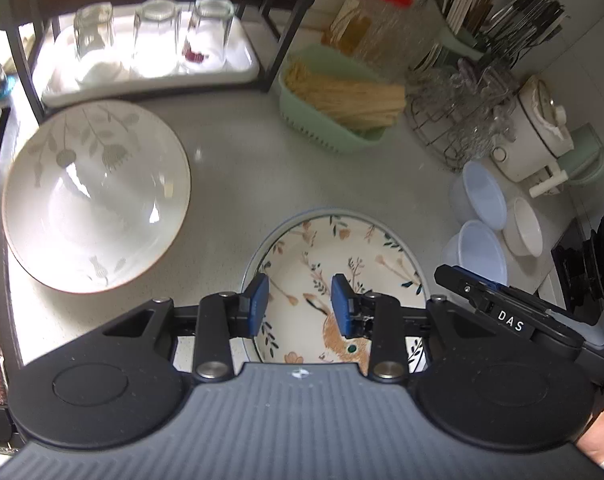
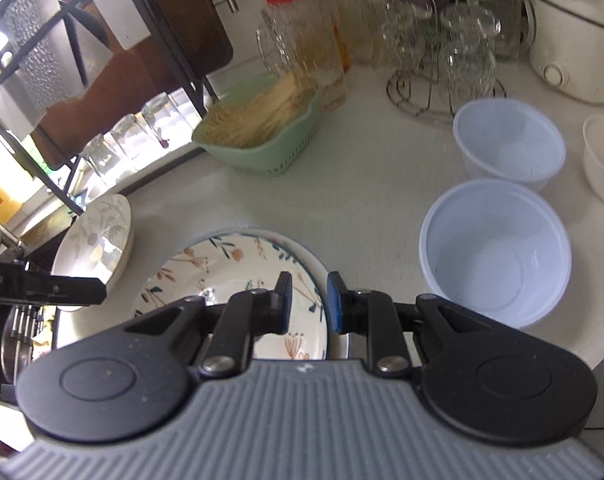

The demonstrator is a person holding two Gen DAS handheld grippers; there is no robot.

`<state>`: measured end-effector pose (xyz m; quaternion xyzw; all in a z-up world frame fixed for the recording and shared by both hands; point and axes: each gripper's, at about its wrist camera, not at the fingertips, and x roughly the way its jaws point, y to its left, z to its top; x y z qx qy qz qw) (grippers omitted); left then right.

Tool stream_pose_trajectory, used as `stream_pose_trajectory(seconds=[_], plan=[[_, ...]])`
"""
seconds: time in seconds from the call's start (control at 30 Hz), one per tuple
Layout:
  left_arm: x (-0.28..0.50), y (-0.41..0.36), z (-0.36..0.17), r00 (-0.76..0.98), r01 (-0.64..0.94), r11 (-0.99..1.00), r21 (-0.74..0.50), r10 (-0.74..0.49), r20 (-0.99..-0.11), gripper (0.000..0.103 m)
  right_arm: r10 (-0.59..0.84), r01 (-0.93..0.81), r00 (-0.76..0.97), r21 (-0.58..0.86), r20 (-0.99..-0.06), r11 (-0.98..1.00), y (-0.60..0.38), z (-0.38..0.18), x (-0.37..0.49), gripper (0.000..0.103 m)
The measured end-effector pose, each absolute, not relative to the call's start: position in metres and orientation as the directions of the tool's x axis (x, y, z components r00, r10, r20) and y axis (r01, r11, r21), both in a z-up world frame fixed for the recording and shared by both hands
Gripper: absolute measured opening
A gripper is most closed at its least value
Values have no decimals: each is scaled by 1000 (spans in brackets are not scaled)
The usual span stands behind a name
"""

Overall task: Organize plates and bowls
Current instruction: 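Lower the floral plate into the pink-rose plate with both grippers, then open both grippers and lift them off the stacked plates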

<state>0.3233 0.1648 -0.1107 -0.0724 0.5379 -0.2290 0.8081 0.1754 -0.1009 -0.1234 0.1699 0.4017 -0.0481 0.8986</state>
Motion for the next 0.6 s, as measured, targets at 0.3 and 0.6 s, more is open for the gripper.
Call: stream_pose_trajectory(seconds=[0.3, 0.6], plan=[[302, 169, -50, 470, 335, 889, -312, -444, -762, 38, 30, 187, 764, 265, -644, 946, -87, -59, 160, 23], [264, 185, -10, 565, 339, 899, -277, -430, -704, 38, 30, 145, 810, 250, -586, 957, -68, -16, 137, 23]])
